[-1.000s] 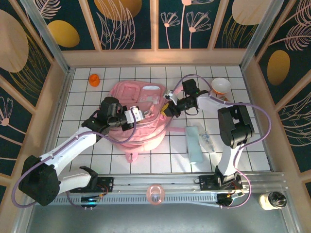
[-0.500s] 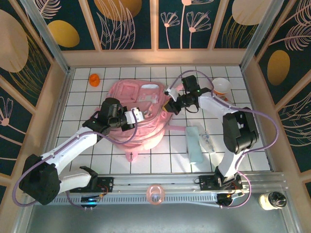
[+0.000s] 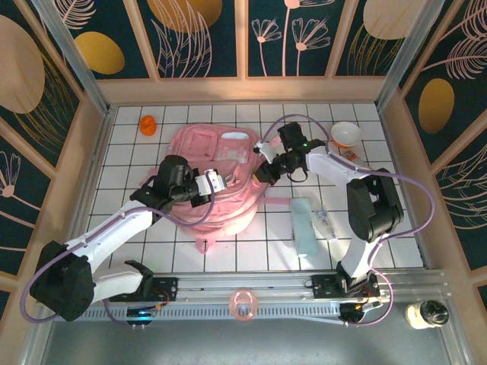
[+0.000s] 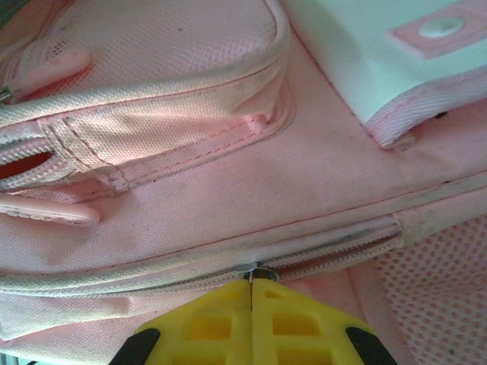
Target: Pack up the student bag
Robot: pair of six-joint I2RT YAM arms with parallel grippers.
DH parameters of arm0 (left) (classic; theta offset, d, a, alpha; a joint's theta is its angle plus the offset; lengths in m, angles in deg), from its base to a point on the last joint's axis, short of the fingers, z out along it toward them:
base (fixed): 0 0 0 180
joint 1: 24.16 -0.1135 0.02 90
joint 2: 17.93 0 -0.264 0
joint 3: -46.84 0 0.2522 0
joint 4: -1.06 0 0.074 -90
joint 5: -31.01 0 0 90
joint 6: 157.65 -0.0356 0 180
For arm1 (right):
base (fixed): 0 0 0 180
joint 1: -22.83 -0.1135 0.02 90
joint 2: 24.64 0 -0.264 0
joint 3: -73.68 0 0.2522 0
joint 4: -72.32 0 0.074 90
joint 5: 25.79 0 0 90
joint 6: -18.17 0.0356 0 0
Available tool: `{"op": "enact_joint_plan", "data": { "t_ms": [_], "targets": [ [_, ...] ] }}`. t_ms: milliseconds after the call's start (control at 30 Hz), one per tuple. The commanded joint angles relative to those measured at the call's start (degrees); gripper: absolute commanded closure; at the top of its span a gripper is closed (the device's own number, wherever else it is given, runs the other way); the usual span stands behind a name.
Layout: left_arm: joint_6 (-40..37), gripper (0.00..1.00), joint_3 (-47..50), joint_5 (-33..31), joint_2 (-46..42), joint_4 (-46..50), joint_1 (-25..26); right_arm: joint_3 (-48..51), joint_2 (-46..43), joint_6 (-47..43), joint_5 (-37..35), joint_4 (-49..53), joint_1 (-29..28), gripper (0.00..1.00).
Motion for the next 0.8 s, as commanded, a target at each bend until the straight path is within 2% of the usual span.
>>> {"op": "enact_joint_plan", "data": {
  "t_ms": [0,100,200,500,567,633,767],
  "targets": [
    [2.6,1.0,-0.6,3.2,-1.8,-6.9,-0.1,2.1,-0.5,3.8,4.1,-1.7,-0.6,1.0],
    [3.1,1.0,-0.5,3.5,-2.4,-7.4,-0.1,3.9,-0.7,5.1,2.7,-4.1,-0.5,1.0],
    [3.6,1.0,-0.5,3.6,-2.7,-7.5,-0.1,5.6,-1.1,5.9,2.0,-5.8,-0.5,0.89],
    [5.3,1.0,-0.1,4.1,-3.3,-8.9,-0.1,8.0,-2.8,7.7,-0.2,-9.2,-0.3,0.84],
    [5.9,1.0,0.0,4.0,-3.3,-9.1,-0.1,8.5,-3.2,8.0,-1.1,-9.5,-0.3,0.87],
    [6.6,1.0,0.1,3.3,-3.2,-9.7,-0.1,8.7,-3.9,8.4,-1.2,-9.6,-0.3,1.0],
    [10.2,1.0,-0.4,0.9,-2.1,-10.8,0.0,9.9,-7.3,10.9,-0.1,-11.1,-0.9,1.0]
  ]
}}
